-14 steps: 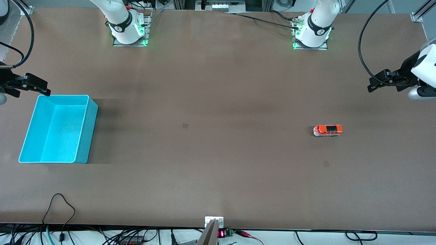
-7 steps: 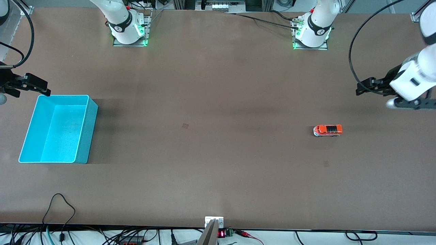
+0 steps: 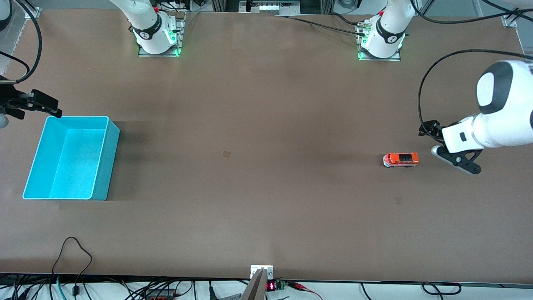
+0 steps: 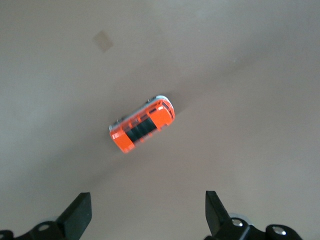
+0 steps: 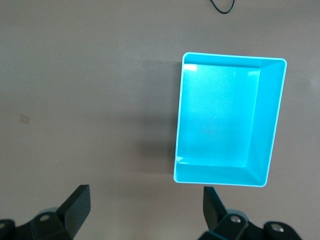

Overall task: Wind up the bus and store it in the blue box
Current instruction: 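Reach the left gripper down over the orange toy bus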

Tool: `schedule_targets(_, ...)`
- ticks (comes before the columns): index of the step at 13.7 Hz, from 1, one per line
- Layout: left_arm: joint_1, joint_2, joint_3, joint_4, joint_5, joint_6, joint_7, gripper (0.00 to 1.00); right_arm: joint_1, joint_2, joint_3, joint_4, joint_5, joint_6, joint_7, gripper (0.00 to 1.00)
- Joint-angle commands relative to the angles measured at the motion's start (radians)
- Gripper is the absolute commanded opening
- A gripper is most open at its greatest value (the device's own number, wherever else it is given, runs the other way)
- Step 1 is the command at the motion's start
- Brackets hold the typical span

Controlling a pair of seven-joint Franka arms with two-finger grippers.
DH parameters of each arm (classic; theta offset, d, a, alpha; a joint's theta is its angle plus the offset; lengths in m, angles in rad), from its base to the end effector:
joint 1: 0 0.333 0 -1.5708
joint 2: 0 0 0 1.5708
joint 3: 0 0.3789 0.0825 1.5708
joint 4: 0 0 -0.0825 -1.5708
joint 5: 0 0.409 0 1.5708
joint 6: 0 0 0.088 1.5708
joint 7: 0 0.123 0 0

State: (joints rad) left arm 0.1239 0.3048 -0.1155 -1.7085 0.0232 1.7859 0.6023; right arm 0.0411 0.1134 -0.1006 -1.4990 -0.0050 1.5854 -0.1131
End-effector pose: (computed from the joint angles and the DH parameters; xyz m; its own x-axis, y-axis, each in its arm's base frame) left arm 0.6550 0.0147 0.4306 0.8054 -0.5659 -0.1763 -0.5491 -0.8243 0.1377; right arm 0.6205 -0.0337 0.6406 0.9981 0.0540 -0.0281 0.0544 -0.9984 0.0133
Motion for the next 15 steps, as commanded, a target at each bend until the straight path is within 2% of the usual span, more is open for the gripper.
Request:
schedule_targets(1, 0.014, 0.066, -0.004, -0.011, 0.018, 0.062, 0.198, 1.0, -0.004, -0.005, 0.007, -0.001, 0.003, -0.005, 0.012, 1.0)
schedule_targets(3, 0.016, 0.082, -0.004, -0.06, 0.02, 0.136, 0.302, 1.0, -0.004, -0.006, 0.005, -0.001, 0.003, -0.005, 0.012, 1.0)
schedule_targets(9, 0.028, 0.082, -0.004, -0.304, 0.024, 0.547, 0.664, 1.0, -0.004, -0.005, 0.007, -0.001, 0.003, -0.005, 0.012, 1.0)
schedule_targets(13, 0.028, 0.089, -0.004, -0.375, 0.026, 0.628, 0.697, 1.0, -0.004, 0.0, 0.005, -0.001, 0.003, -0.005, 0.01, 1.0)
schedule_targets(15, 0.028, 0.096, -0.004, -0.379, 0.079, 0.653, 0.725, 1.0, -0.007, 0.002, 0.005, -0.001, 0.003, -0.005, 0.012, 1.0)
